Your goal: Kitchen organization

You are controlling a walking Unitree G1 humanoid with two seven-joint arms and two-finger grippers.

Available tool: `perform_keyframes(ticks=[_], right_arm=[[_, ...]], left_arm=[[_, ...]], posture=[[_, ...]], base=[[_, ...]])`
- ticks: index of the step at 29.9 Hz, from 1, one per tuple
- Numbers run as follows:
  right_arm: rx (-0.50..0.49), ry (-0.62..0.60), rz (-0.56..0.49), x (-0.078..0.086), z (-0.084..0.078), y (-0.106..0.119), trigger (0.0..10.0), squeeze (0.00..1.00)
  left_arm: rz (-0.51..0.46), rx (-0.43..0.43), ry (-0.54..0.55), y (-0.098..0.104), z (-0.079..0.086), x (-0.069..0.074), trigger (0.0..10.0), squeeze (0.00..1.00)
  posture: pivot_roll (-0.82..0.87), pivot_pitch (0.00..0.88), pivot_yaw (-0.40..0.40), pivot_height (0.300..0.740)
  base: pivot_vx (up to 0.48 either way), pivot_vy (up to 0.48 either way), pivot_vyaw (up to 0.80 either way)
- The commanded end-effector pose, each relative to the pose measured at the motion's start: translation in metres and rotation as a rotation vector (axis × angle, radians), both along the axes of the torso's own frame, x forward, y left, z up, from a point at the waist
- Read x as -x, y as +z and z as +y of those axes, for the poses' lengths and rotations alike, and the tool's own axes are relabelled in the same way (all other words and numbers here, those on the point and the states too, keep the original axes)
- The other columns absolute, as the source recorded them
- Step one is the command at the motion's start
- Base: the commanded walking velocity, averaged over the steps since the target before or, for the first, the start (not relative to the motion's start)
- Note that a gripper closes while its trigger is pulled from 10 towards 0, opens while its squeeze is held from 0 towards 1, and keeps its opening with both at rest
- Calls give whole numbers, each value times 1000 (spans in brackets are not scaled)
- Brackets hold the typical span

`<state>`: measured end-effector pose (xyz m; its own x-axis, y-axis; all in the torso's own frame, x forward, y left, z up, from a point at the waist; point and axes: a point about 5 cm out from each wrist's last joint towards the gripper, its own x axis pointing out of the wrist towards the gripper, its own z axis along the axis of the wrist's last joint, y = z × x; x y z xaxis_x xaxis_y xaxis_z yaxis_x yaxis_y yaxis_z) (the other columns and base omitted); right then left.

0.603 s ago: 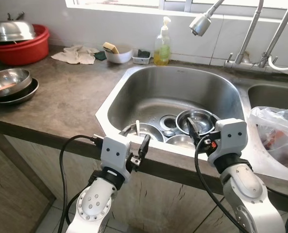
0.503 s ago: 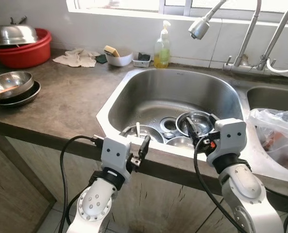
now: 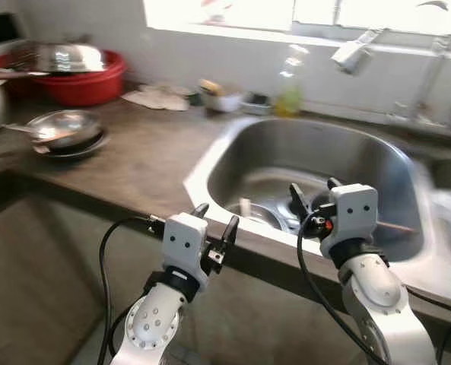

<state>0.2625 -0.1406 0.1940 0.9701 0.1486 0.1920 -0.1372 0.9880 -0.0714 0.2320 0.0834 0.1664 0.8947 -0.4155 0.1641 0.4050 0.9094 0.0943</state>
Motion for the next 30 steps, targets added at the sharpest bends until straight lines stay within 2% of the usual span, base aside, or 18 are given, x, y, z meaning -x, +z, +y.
perform_keyframes(ticks=[1, 8, 11, 14, 18, 30], right_arm=[[3, 11, -11, 0, 2, 1, 10000, 0], [3, 10, -11, -2, 2, 3, 10000, 0], [-5, 8, -4, -3, 3, 2, 10000, 0], [-28, 6, 11, -3, 4, 1, 10000, 0], [-39, 11, 18, -4, 6, 0, 10000, 0], [-42, 21, 24, -6, 9, 0, 10000, 0]], left_arm=[[19, -7, 1, -3, 0, 0, 10000, 0], [26, -7, -5, -4, -2, 0, 10000, 0], [31, -9, -10, -4, -2, 0, 10000, 0], [31, -5, -10, -4, -1, 1, 10000, 0], [34, -14, -5, -5, 0, 1, 10000, 0], [51, -12, -3, -7, -1, 1, 10000, 0]], posture=[[155, 35, -31, 740], [155, 41, -29, 740], [158, 45, -28, 740], [158, 45, -26, 740], [163, 47, -28, 740], [161, 52, -29, 740]], base=[[0, 0, 800], [0, 0, 800], [0, 476, 715], [0, 341, 0], [0, 0, 0], [0, 477, 0]])
